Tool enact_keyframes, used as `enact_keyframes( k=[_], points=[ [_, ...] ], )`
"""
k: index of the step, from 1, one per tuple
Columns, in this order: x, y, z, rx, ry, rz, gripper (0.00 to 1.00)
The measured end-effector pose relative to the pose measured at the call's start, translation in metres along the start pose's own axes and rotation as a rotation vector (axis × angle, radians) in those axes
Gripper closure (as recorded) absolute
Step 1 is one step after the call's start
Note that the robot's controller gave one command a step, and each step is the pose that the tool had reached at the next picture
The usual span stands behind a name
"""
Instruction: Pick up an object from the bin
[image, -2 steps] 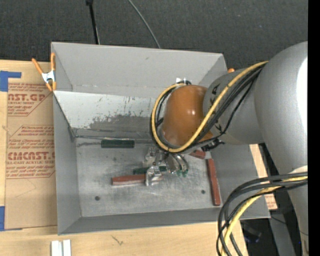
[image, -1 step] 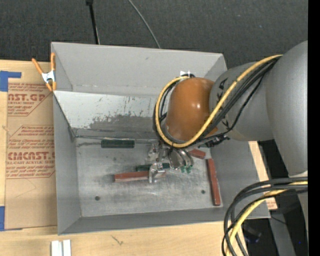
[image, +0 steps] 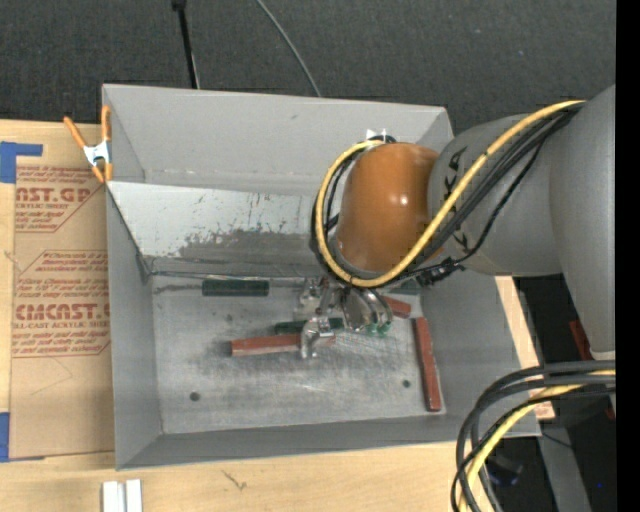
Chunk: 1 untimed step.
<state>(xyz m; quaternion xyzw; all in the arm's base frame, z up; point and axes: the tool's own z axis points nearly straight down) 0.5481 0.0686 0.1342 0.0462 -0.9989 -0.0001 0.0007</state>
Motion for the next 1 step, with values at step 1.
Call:
enact_keyframes(
  k=[1],
  points=[
    [-0.0007,0.0002,-0.0164,0.000,-0.007,0.000,1.00]
  ],
)
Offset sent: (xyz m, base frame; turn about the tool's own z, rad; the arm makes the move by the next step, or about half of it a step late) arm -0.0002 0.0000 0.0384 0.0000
